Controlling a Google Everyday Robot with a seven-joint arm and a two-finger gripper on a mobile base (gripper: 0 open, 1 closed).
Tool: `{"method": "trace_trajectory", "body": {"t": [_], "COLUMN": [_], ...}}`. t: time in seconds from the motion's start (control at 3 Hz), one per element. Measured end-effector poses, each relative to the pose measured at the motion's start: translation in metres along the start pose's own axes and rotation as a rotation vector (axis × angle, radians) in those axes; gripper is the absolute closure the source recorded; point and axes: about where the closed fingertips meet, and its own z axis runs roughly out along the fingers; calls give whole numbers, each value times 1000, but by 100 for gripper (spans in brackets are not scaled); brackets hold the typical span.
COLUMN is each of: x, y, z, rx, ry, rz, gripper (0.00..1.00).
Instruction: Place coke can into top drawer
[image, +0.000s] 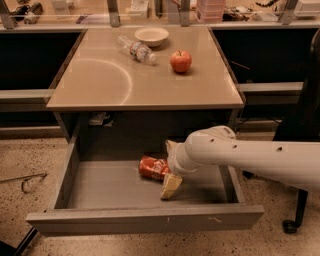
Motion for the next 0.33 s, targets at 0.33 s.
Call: {"method": "trace_trajectory", "body": {"t": [0.33], "x": [0], "y": [0], "z": [0], "rx": [0], "ry": [0], "rz": [0], "gripper": [0]}}
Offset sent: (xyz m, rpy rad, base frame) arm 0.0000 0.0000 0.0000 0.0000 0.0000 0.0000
